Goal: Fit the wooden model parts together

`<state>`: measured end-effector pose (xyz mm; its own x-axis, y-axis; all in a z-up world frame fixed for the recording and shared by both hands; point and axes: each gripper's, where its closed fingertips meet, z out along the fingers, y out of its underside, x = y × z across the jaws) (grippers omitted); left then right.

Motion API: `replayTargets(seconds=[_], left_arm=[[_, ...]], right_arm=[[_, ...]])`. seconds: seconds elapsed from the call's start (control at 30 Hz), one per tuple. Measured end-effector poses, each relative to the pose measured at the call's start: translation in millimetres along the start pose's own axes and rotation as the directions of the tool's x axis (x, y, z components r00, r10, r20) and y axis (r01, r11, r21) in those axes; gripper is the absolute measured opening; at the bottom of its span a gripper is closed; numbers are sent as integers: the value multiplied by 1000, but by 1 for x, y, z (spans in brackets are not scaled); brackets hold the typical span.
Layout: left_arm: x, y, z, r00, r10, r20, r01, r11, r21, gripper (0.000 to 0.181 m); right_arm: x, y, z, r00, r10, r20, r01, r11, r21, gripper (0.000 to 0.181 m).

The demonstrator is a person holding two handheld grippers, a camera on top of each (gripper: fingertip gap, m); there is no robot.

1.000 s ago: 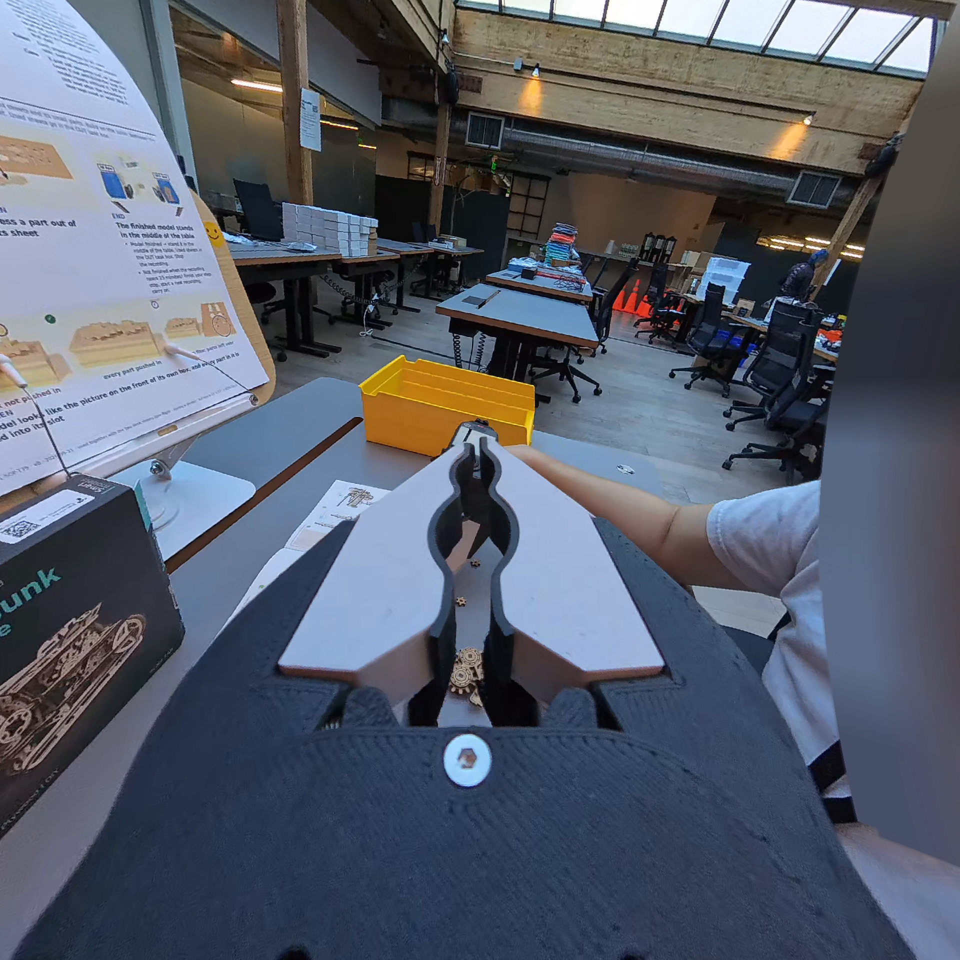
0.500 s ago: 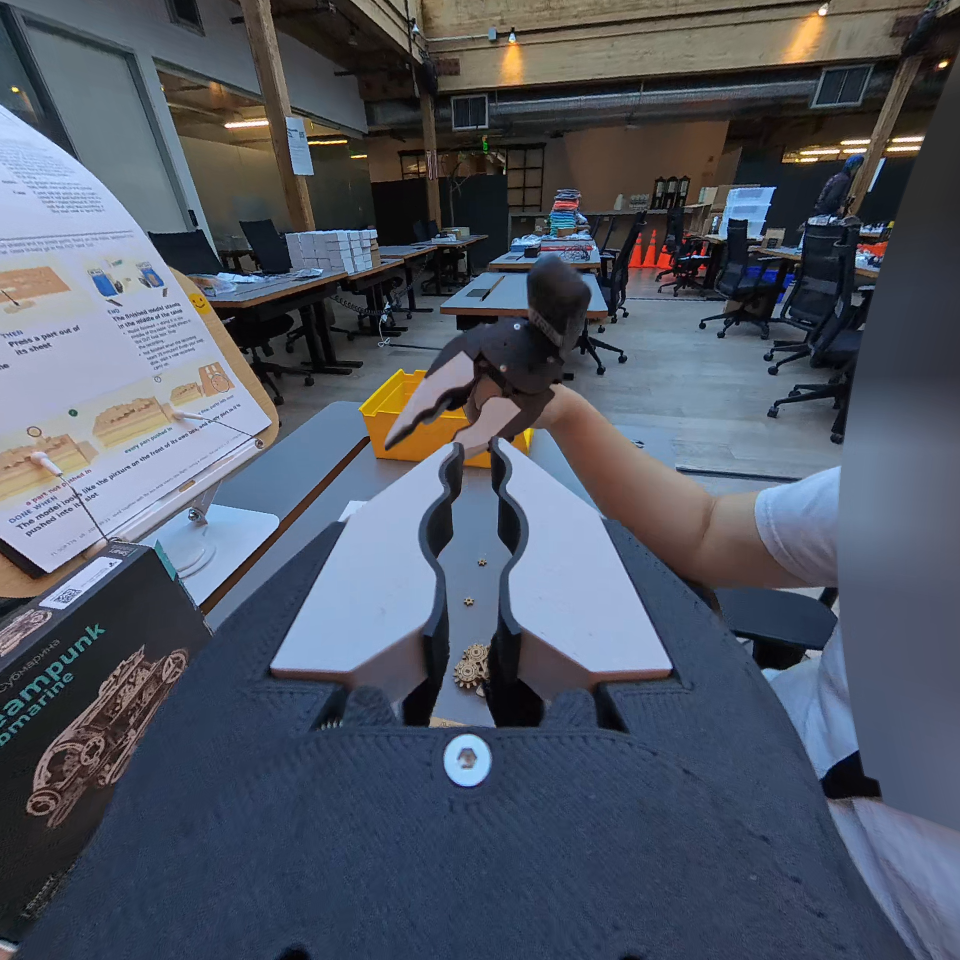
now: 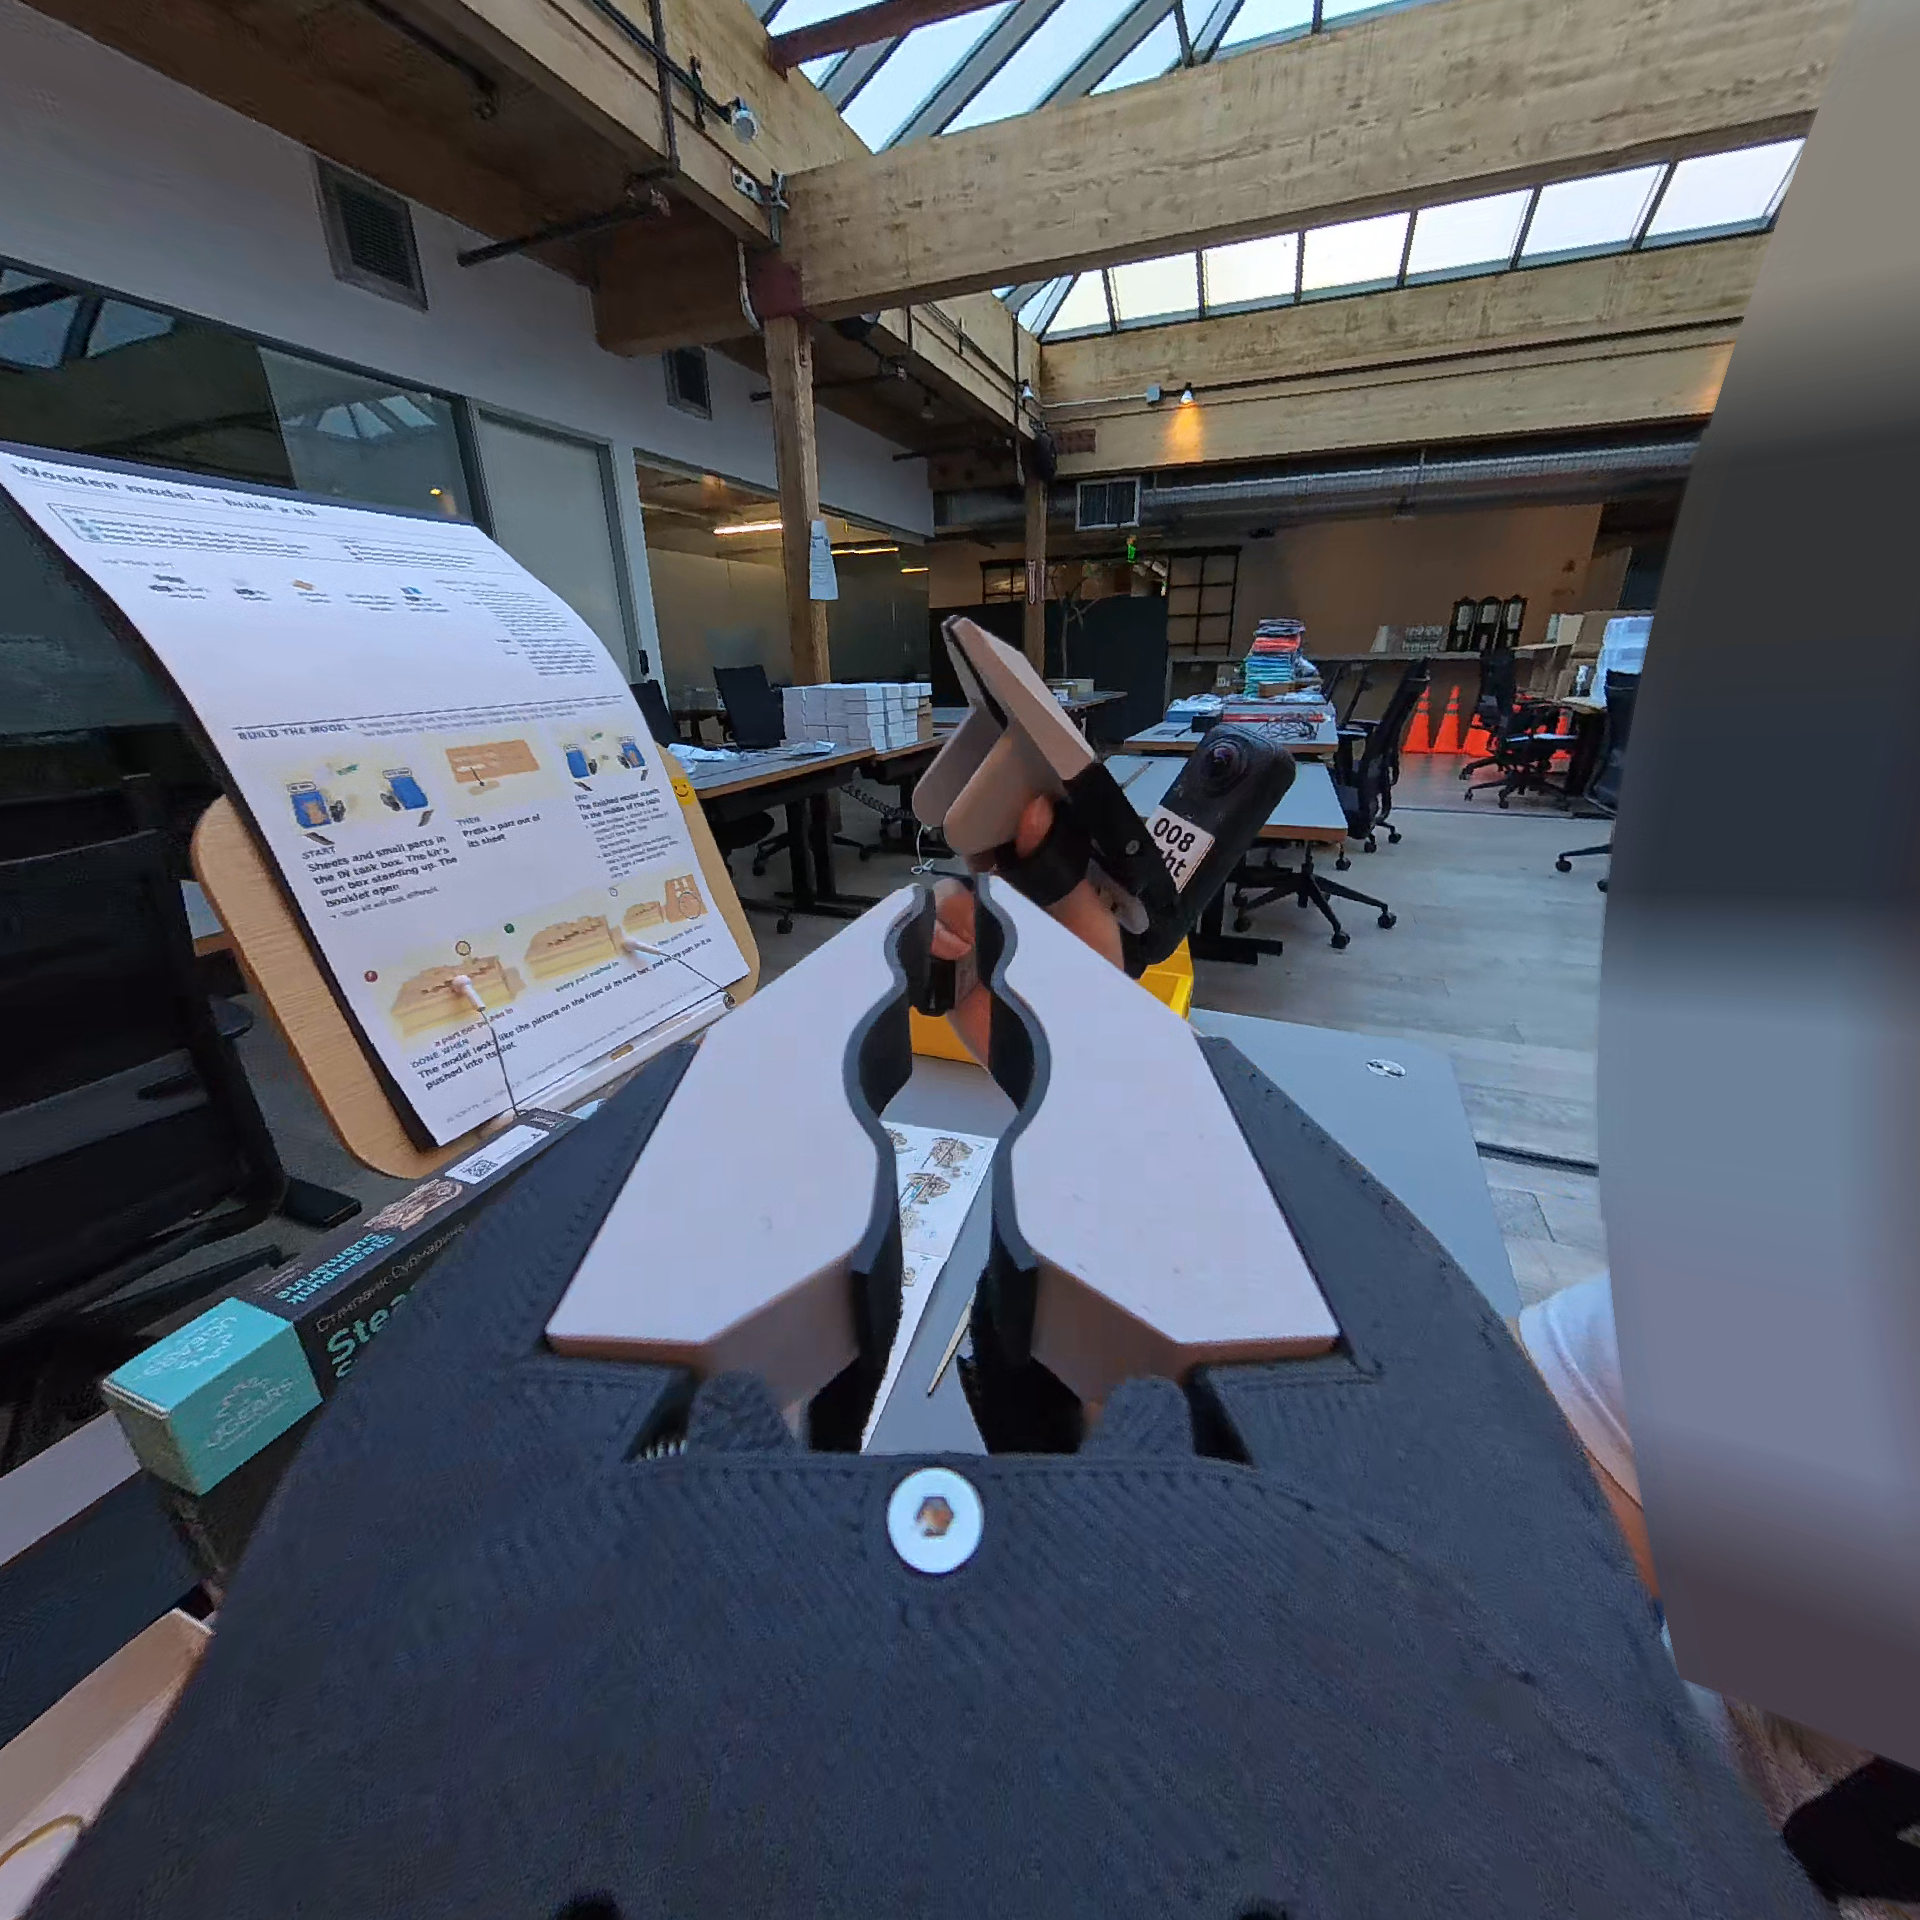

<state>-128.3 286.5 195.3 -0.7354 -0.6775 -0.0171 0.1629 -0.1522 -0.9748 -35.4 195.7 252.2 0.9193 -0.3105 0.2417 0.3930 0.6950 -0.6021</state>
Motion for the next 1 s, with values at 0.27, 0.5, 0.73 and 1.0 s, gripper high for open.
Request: replayTargets(seconds=[0.27, 0.5, 0.73, 1.0], left_arm=[[-4, 21, 22, 1000, 7, 3, -7, 997, -80, 5], [13, 56, 61, 999, 21, -40, -28, 982, -187, 6], [11, 82, 81, 999, 9, -30, -17, 964, -266, 9], [27, 134, 108, 994, 14, -105, -58, 899, -433, 20]], right_arm=[[19, 33, -34, 991, -132, -25, 116, 936, -331, 0], [22, 23, -55, 999, -8, 44, 25, 926, -376, 0], [50, -9, -67, 997, 48, 67, 3, 795, -606, 9], [46, 53, -177, 956, 173, 235, 137, 445, -885, 9]])
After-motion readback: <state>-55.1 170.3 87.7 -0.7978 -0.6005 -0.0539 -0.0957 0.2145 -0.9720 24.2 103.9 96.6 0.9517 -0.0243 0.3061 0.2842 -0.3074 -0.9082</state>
